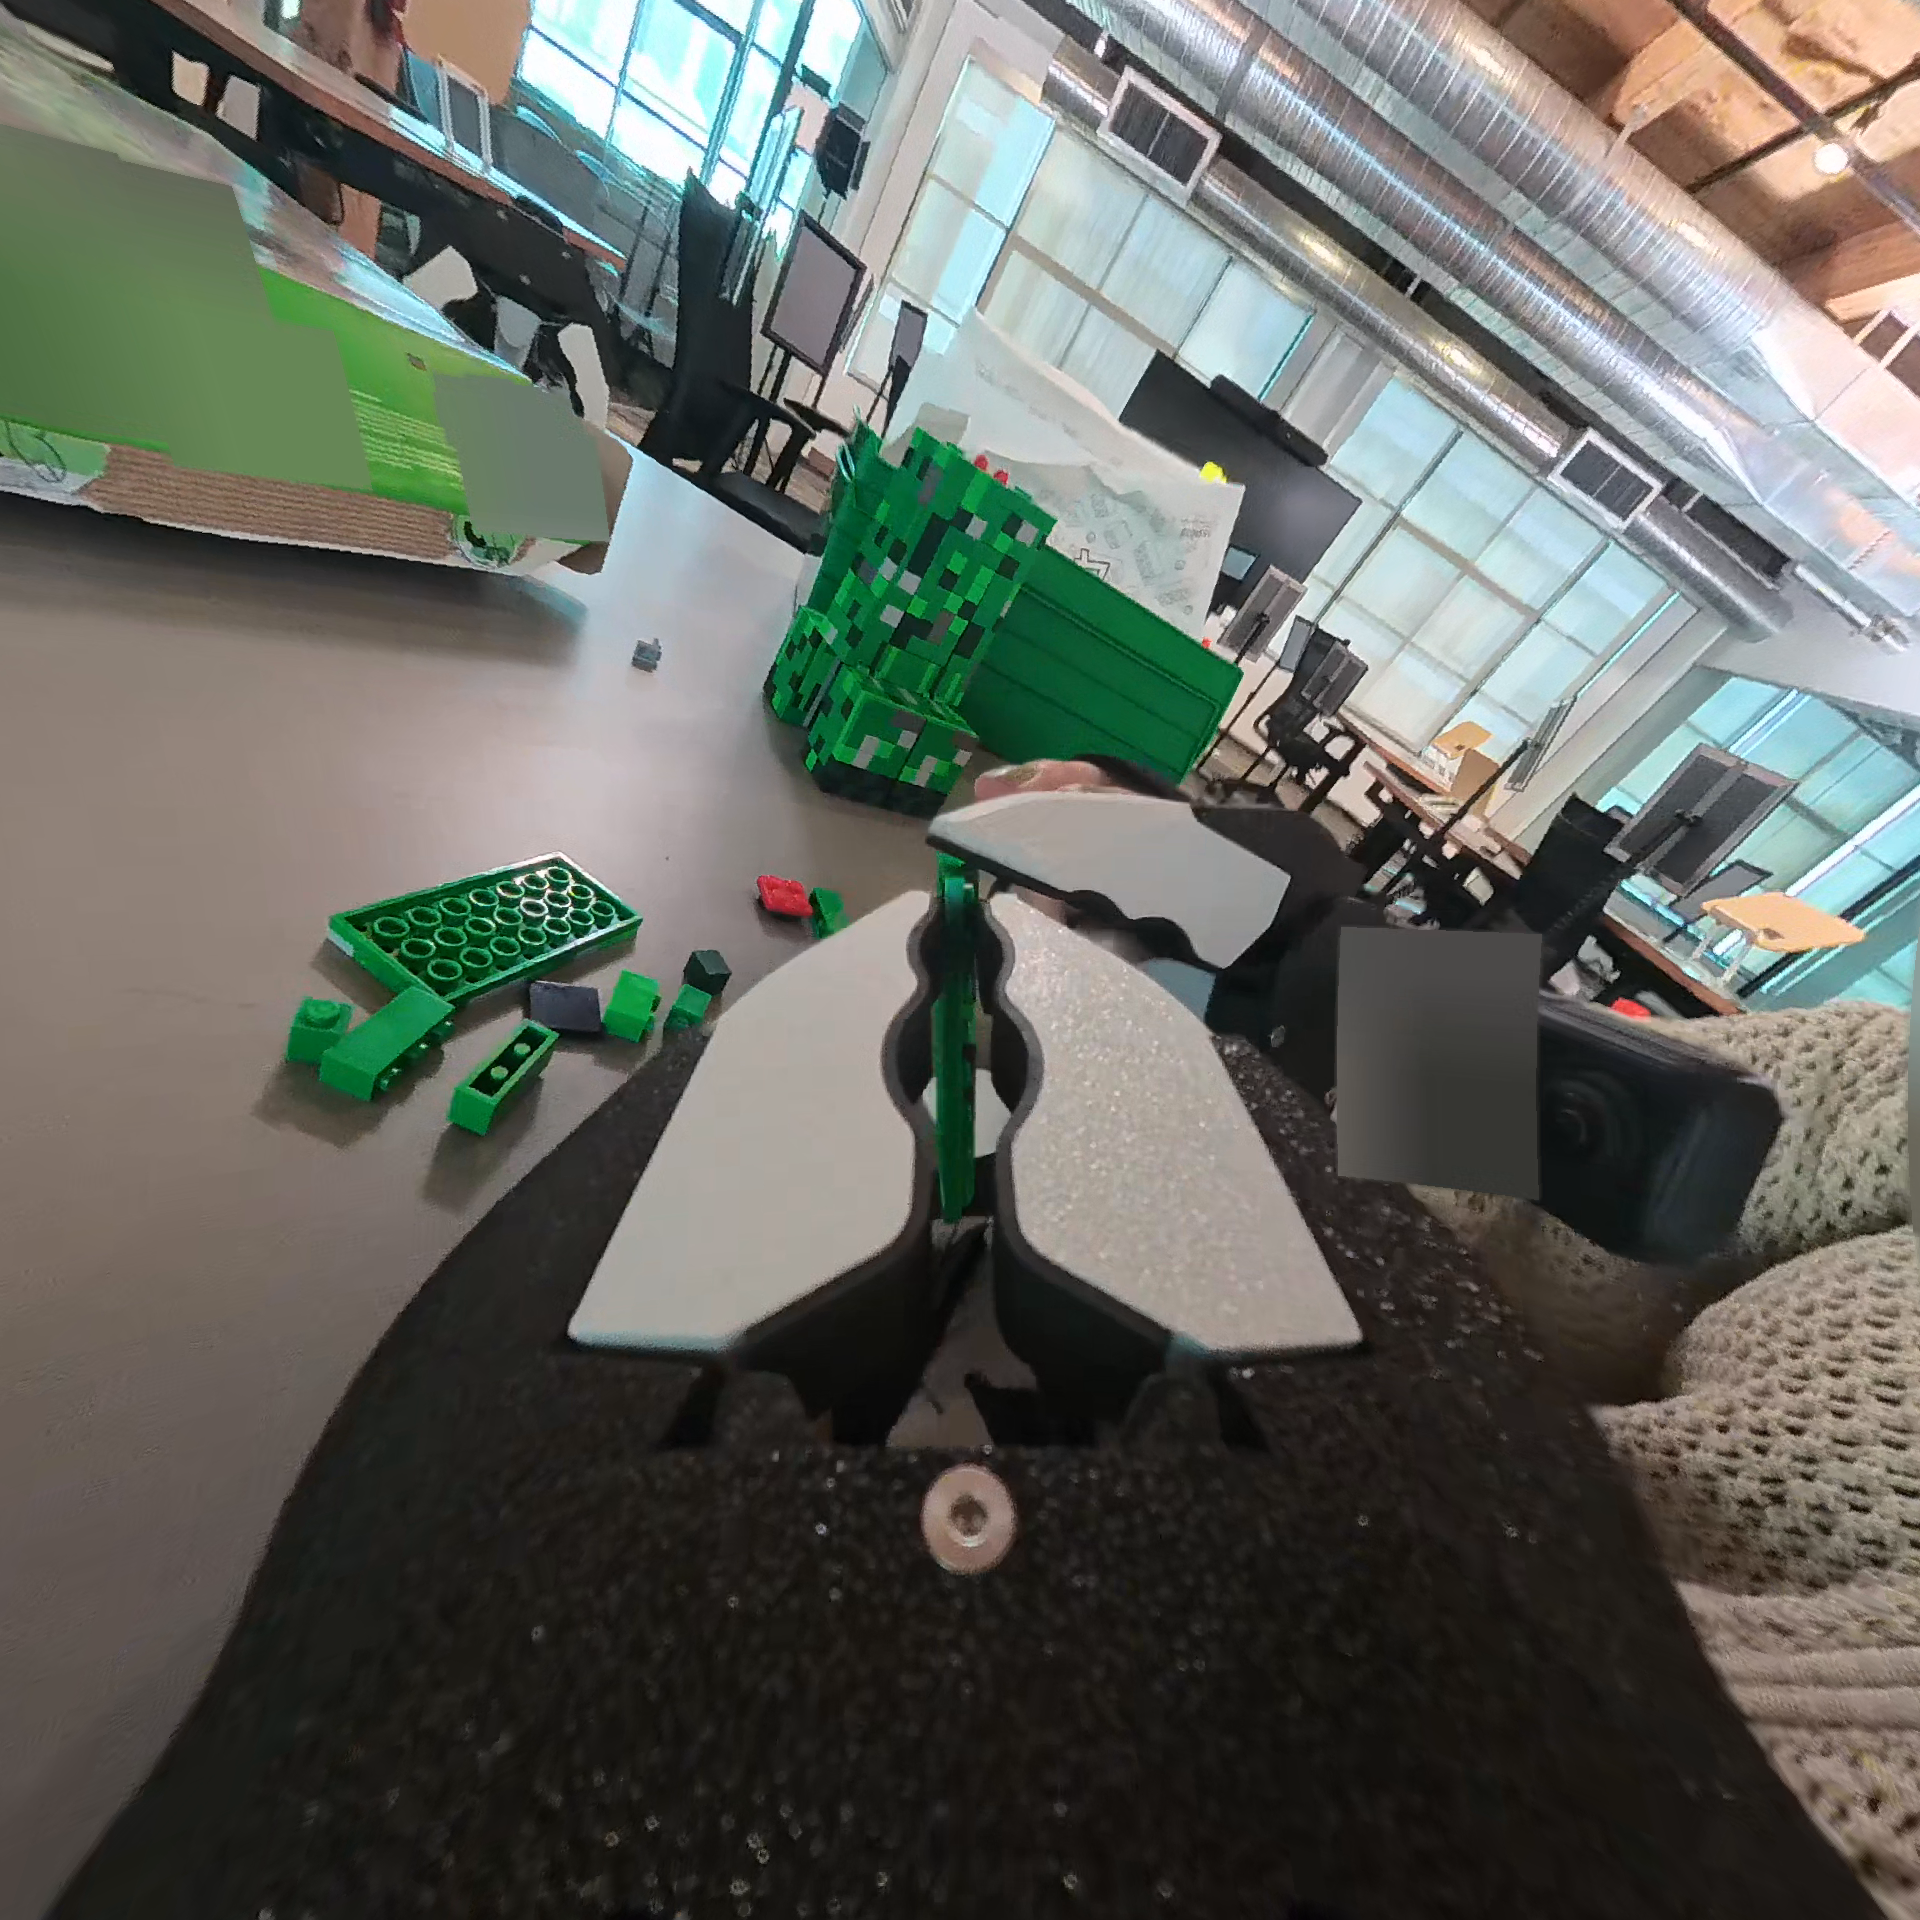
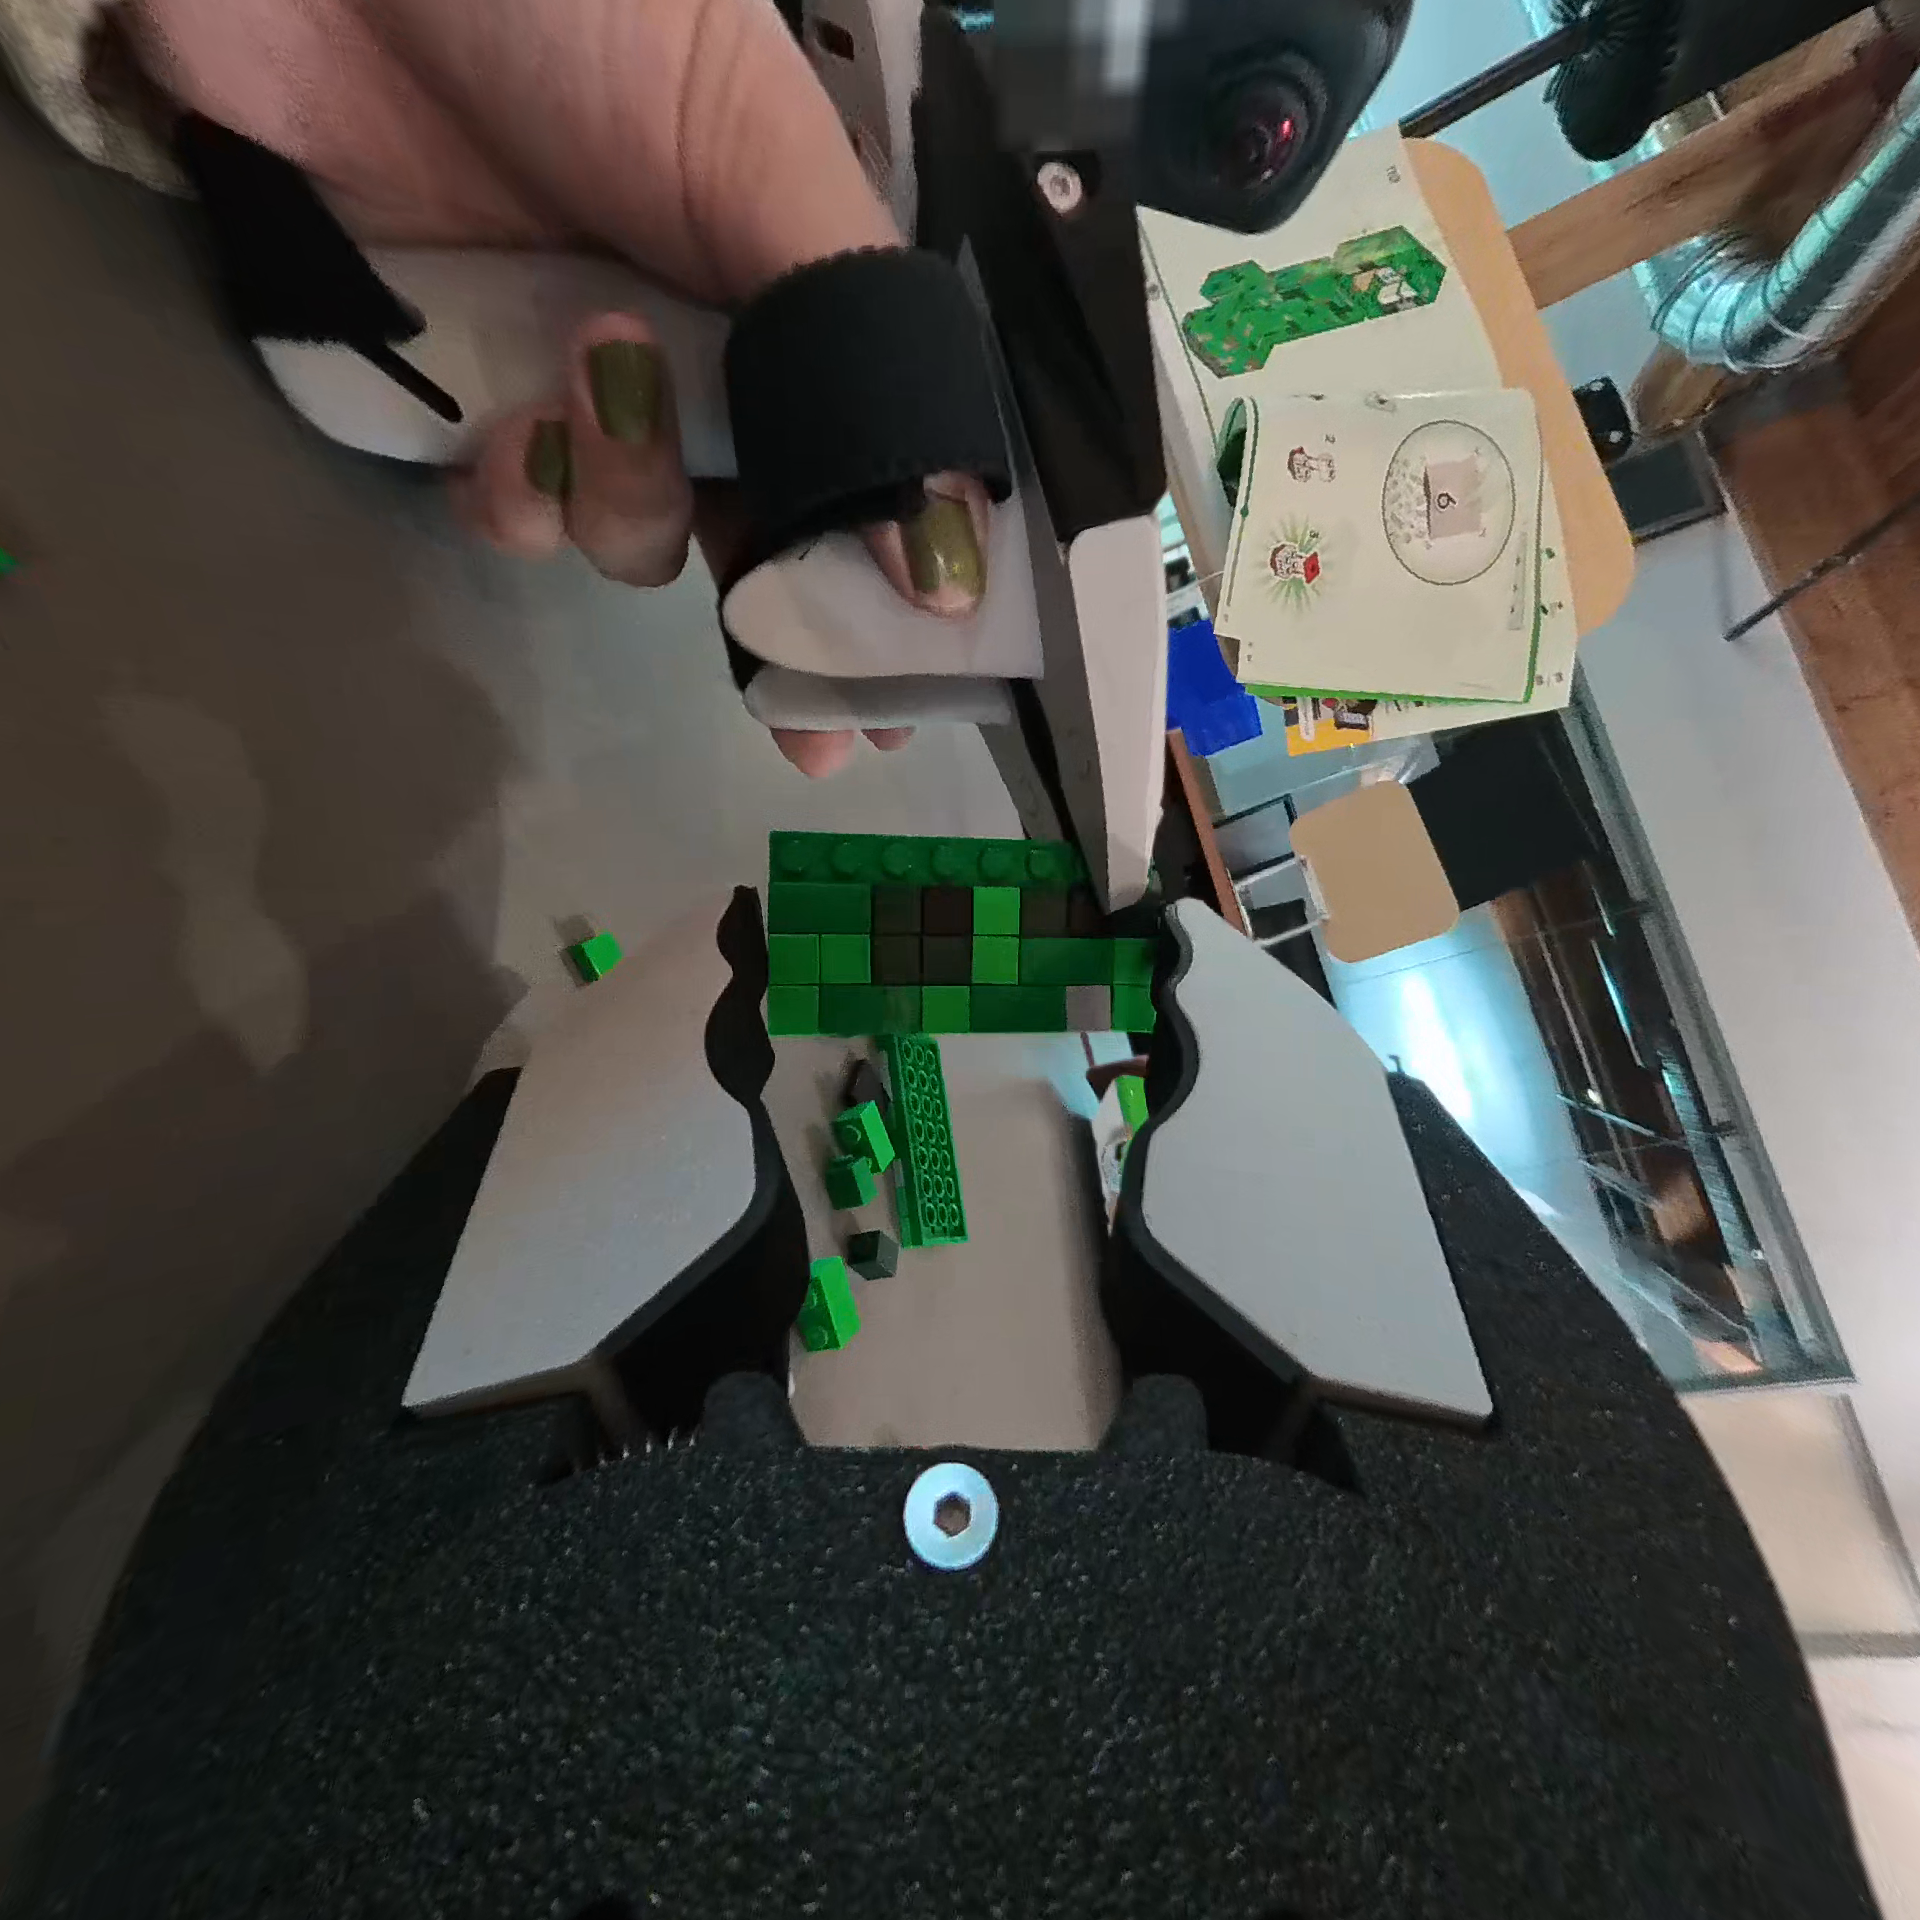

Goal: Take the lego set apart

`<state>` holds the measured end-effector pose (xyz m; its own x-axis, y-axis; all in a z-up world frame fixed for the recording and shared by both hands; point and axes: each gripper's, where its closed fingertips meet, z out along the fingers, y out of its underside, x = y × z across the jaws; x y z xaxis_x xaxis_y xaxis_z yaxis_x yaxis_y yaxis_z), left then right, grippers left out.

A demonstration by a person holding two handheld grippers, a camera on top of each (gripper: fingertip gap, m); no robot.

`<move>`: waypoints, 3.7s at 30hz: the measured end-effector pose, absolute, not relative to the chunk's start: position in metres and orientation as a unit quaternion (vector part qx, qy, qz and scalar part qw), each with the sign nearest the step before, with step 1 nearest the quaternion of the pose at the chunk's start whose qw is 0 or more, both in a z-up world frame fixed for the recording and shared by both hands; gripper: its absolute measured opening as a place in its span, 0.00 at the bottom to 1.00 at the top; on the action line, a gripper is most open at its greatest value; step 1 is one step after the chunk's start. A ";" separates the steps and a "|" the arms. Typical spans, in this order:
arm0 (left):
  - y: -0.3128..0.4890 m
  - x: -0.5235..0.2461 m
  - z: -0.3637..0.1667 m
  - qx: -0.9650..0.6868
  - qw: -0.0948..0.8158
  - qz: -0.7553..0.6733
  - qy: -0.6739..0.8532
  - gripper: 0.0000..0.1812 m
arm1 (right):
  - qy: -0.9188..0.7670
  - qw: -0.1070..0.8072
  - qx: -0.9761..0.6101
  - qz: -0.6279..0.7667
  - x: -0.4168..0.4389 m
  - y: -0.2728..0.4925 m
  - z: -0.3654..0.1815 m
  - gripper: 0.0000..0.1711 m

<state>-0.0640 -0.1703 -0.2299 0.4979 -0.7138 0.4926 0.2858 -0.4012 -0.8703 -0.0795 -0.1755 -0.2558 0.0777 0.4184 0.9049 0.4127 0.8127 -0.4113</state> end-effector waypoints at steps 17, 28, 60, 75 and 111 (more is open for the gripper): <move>-0.186 -0.058 -0.241 -0.698 0.508 -0.393 0.317 0.03 | -0.670 0.626 -0.361 0.170 -0.073 -0.183 -0.249 0.41; -0.187 -0.055 -0.238 -0.657 0.568 -0.333 0.368 0.03 | -0.657 0.531 -0.410 0.344 -0.069 -0.194 -0.249 0.41; -0.182 -0.062 -0.226 -0.658 0.565 -0.414 0.276 0.03 | -0.701 0.671 -0.238 0.037 -0.075 -0.188 -0.254 0.41; -0.189 -0.061 -0.217 -0.632 0.587 -0.396 0.314 0.03 | -0.644 0.545 -0.337 0.417 -0.065 -0.220 -0.230 0.40; -0.158 -0.088 -0.216 -0.628 0.519 -0.579 -0.016 0.01 | -0.674 0.701 -0.176 -0.153 -0.082 -0.172 -0.254 0.22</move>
